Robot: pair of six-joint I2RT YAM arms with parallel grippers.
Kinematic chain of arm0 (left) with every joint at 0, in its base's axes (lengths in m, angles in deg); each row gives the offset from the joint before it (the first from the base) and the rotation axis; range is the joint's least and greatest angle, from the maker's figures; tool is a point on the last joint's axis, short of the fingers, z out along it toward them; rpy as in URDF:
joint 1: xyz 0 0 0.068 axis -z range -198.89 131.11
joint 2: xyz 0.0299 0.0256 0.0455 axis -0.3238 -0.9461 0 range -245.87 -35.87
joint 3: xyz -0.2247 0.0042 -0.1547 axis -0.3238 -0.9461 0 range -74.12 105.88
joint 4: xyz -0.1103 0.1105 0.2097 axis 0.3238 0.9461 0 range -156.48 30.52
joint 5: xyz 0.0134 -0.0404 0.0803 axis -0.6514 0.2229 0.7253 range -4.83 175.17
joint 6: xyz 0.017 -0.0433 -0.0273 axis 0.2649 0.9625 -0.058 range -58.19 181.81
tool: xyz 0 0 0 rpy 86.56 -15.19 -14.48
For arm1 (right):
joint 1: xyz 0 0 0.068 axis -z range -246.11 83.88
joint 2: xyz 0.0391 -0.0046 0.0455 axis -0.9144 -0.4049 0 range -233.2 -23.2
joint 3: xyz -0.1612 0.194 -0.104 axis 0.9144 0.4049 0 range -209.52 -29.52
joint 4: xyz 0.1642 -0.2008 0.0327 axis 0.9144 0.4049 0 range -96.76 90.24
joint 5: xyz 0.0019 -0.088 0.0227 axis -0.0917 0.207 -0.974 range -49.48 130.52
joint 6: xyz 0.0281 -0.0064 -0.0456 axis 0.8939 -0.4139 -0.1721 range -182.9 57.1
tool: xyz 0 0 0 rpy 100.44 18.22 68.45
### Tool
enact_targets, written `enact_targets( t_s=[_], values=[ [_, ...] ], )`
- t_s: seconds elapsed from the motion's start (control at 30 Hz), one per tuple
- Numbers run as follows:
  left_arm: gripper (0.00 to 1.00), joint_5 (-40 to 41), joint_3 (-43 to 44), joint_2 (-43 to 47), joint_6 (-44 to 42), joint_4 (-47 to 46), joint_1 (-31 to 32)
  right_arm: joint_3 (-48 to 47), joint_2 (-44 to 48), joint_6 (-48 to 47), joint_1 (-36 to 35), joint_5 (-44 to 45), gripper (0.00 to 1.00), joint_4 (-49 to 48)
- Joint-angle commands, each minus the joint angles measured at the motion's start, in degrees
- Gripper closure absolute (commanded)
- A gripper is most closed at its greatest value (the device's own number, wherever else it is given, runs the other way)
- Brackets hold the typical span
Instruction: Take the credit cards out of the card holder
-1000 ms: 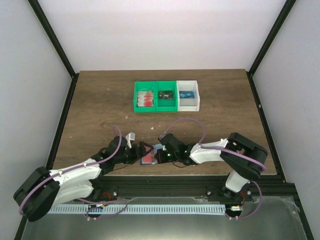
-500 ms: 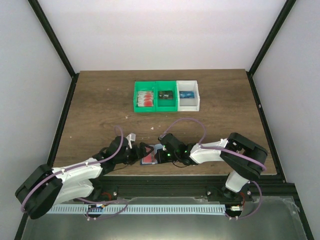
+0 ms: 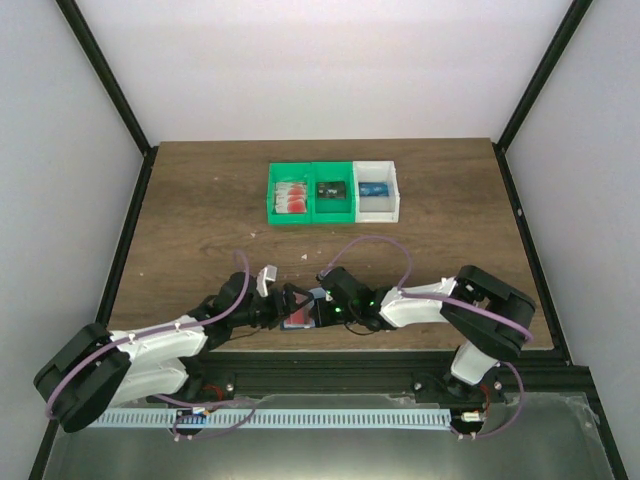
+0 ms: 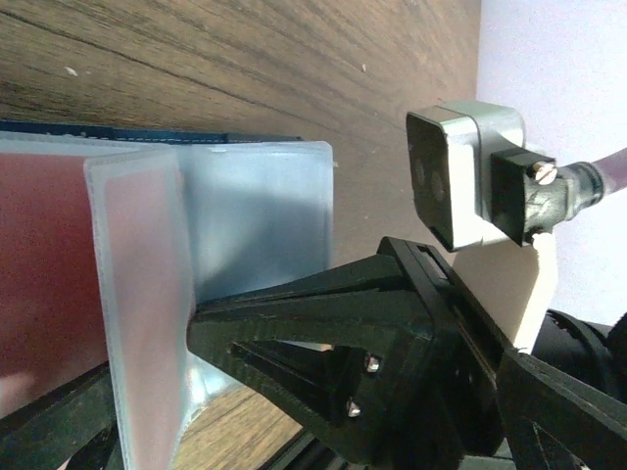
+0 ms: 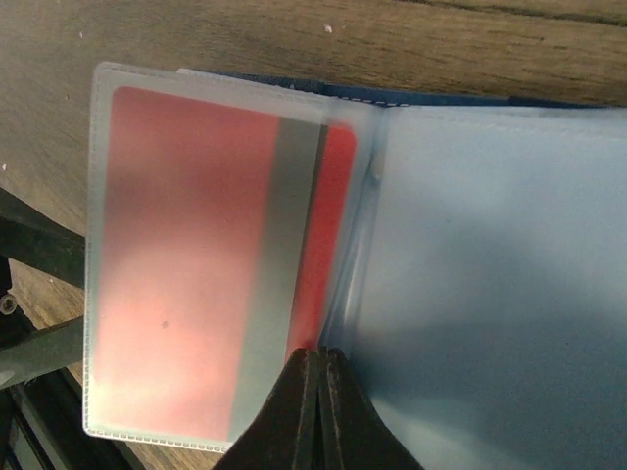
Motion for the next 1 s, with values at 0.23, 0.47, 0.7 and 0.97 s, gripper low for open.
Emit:
enact_targets(
  t_s=[0.23,0.47,0.7,0.97],
  values=[
    [0.01,-1.4,1.6,-2.0,2.0,-6.9,0.9,5.6,12.1,-0.1,-0.4,6.9,0.9,-0.5],
    [0.0,-1.4,5.0,-8.1,2.8,-11.2,4.3,9.7,19.2,1.5,-0.4,13.6,0.9,2.4],
    [0.0,1.2,7.7,-7.9,0.5,-9.0,5.1,12.8,28.8,1.3,-0.4,16.6,0.88,4.1],
    [0.05,4.9,4.7,-5.3,-0.7,-3.9,3.4,11.2,29.3,-0.9,-0.3,12.0,0.88,2.3]
  ],
)
